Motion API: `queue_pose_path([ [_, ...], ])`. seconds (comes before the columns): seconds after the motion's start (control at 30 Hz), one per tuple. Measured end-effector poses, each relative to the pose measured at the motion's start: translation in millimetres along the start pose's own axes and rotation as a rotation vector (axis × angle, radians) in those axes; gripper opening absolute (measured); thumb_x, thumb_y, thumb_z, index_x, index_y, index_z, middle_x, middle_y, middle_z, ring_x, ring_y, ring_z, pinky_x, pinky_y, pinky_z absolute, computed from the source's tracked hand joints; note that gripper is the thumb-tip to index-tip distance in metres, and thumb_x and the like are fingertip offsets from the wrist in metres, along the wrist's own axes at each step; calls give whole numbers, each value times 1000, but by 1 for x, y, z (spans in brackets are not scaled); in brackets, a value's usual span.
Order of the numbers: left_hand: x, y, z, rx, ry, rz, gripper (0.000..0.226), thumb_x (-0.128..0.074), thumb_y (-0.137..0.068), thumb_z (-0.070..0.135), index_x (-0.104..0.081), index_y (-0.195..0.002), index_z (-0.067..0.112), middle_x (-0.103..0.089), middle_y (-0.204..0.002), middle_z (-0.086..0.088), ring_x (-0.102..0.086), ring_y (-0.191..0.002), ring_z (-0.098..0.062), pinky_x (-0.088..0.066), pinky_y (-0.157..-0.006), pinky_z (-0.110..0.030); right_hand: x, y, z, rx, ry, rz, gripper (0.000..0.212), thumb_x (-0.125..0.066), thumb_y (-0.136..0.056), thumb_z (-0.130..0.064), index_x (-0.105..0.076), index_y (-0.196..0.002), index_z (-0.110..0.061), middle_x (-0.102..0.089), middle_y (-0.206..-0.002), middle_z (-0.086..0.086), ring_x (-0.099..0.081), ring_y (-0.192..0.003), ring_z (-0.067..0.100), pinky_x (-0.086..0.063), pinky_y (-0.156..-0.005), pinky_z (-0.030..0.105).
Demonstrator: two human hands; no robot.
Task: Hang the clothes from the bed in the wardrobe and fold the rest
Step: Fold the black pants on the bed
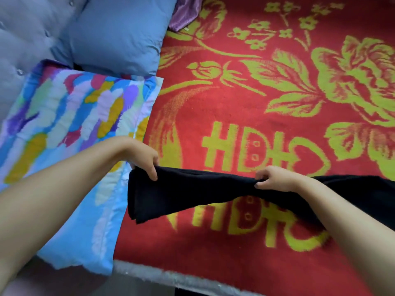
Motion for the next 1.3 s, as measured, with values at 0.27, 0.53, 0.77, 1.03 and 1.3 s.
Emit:
queue_pose_path([
  [0.27, 18, -85, -59, 129, 628, 480, 5, -66, -86, 13, -63, -85, 10, -58, -77, -7, -54, -67, -17, -47, -60, -27, -7, -78, 3, -85, -1, 442, 20, -55, -94, -30, -62, -107, -16, -57, -106, 2, -53, -105, 27, -43, -91, 39],
  [0.53, 25, -198, -59, 271, 1098, 1019, 44, -67, -85, 32, -54, -115, 2, -61, -115, -16, -58, -108, -32, -43, -89, -37, -43, -142, 0, -245, -124, 740, 49, -44, -99, -26, -33, -146, -18, -24, -156, 5, -14, -146, 21, -6, -117, 51],
  [0.77, -3, -193, -58, 233, 847, 1054, 31, -49, -97, 26, -51, -114, 0, -59, -115, -24, -54, -109, -40, -40, -86, -40, -113, -114, 3, -133, 138, 451, 75, -41, -94, -55, -5, -153, -26, 2, -161, 2, 4, -148, 21, -7, -114, 59],
  [1.03, 30, -124, -58, 87, 748, 1289, 28, -49, -97, 24, -54, -105, -2, -54, -94, -16, -50, -90, -32, -34, -76, -36, -118, -87, -2, -297, 234, 539, 110, -66, -60, 19, -13, -149, -16, -33, -152, 15, -38, -136, 39, -36, -103, 60],
  [1.3, -28, -171, -108, 365, 809, 992, 29, -54, -94, 12, -55, -117, -5, -59, -118, -29, -54, -110, -43, -40, -90, -42, -136, -97, -18, -171, 268, 159, 83, -39, -91, -9, 18, -150, -23, 32, -153, 12, 28, -141, 36, 5, -114, 58],
])
Point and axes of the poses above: each hand's wrist, its own y-axis away from the middle knuckle, its own x-axis out of the back of the hand, z = x × y, the point moved 1 cm from there along -y, towards the middle knuckle
